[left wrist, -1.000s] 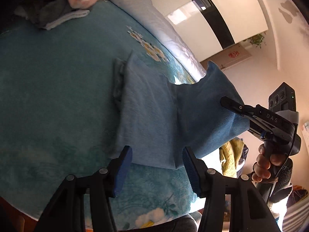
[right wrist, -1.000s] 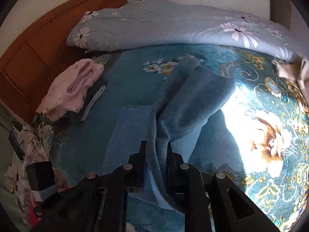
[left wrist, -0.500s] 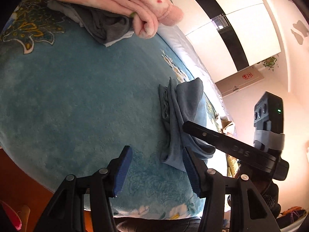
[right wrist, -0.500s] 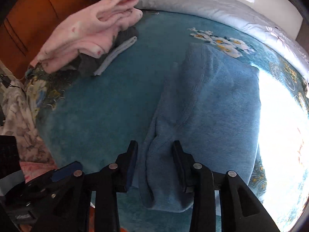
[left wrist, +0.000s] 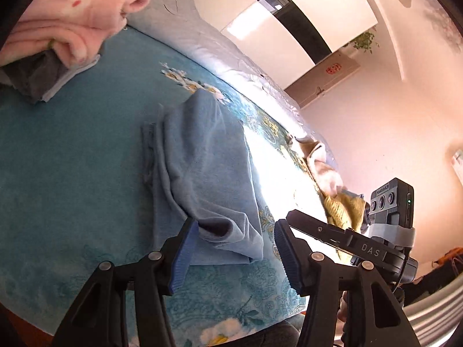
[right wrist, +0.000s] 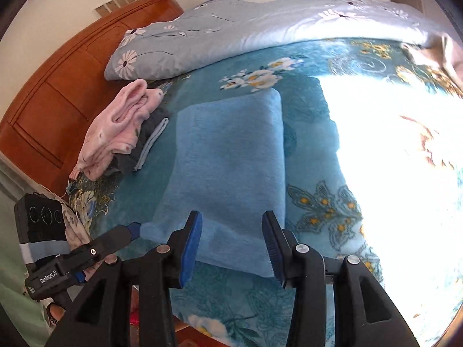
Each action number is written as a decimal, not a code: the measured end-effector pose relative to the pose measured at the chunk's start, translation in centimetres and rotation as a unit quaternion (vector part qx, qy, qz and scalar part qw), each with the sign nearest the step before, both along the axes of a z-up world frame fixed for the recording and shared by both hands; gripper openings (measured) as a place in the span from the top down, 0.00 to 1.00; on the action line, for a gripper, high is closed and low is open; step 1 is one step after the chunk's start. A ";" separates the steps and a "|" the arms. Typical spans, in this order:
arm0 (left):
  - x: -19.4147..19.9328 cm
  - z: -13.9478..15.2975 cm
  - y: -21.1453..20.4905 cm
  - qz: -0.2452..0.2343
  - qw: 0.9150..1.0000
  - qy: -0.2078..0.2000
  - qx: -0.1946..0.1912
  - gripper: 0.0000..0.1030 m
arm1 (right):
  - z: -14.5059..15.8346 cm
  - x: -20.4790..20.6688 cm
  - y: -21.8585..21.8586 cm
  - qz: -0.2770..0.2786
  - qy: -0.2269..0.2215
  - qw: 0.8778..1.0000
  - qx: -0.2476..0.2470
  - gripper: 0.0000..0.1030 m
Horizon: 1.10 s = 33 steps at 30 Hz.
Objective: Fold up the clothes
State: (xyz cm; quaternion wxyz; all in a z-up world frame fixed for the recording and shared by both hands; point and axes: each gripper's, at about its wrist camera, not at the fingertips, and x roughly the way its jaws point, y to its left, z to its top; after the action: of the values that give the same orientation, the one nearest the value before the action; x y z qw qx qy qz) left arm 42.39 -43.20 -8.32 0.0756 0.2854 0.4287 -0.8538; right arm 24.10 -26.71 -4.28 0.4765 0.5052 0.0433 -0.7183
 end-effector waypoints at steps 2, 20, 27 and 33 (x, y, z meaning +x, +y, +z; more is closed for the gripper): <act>-0.4 -0.5 0.2 -0.001 1.000 -0.012 -0.009 0.59 | -0.8 -0.3 0.8 -0.013 -0.014 1.000 -0.001 0.57; 4.6 -4.7 -1.8 0.018 0.998 -0.062 -0.002 0.95 | -5.3 -0.1 2.0 -0.008 -0.070 0.997 -0.016 0.57; 0.7 -1.5 -5.2 0.008 0.995 -0.063 -0.077 0.41 | -7.1 -0.9 3.3 -0.034 -0.092 0.994 -0.037 0.52; -6.3 -2.3 -10.5 -0.024 0.997 -0.062 -0.042 0.32 | -8.2 -1.0 3.5 -0.051 -0.118 0.990 -0.062 0.41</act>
State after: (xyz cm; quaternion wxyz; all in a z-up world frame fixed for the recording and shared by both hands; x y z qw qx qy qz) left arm 36.11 -53.73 -10.59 0.0935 0.3441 0.3804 -0.8533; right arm 23.10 -23.18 -12.49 0.4719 0.5575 -0.0839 -0.6779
